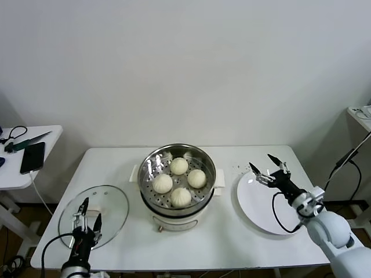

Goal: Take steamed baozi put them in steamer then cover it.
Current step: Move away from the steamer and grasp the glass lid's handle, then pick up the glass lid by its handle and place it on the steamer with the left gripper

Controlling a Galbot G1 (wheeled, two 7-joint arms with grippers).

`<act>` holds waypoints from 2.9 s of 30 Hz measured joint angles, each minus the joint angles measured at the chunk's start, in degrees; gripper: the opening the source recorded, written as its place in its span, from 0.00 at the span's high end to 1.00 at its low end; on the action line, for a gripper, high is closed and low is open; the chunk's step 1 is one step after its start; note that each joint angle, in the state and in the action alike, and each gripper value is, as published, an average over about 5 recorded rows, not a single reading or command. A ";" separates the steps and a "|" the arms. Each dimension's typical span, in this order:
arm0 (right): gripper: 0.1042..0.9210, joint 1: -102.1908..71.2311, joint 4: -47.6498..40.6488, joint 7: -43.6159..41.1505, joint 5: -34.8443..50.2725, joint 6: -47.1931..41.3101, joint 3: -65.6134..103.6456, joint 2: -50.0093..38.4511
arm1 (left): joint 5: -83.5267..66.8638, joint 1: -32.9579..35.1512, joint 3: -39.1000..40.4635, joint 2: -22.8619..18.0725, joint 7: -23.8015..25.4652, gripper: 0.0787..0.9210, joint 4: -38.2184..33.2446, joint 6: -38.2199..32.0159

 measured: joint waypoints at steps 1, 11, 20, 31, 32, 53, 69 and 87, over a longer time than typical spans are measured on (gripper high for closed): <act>0.12 -0.69 -0.13 -0.02 -0.30 0.02 0.61 0.46 | 1.82 -0.72 -0.07 0.18 -0.28 0.12 0.98 -0.10; 0.12 -3.94 -1.58 -0.22 -2.56 0.32 3.69 3.38 | 12.58 -7.49 -2.65 2.09 -1.63 0.12 12.63 -2.40; 0.12 -4.32 -2.85 -0.31 -4.40 0.87 3.78 5.14 | 14.59 -13.02 -5.27 4.20 -4.18 0.12 21.16 -4.28; 0.12 -4.72 -4.07 -0.91 -5.82 1.78 4.15 6.30 | 14.57 -18.90 -5.75 5.78 -8.27 0.12 28.76 -5.89; 0.12 -4.81 -4.14 -1.02 -5.97 1.86 4.21 6.35 | 14.50 -19.35 -5.71 5.90 -8.61 0.12 29.35 -6.03; 0.12 -5.56 -4.66 -2.57 -10.15 3.36 4.17 8.54 | 12.49 -23.70 -6.73 7.69 -11.85 0.47 36.89 -11.19; 0.12 -5.49 -4.96 -2.93 -12.11 4.11 4.17 9.41 | 9.00 -22.54 -6.26 8.32 -10.58 0.91 35.11 -12.74; 0.12 -4.18 -6.31 -2.99 -12.91 4.45 4.25 9.07 | -2.04 -10.86 -4.08 12.05 -9.28 0.91 13.30 2.73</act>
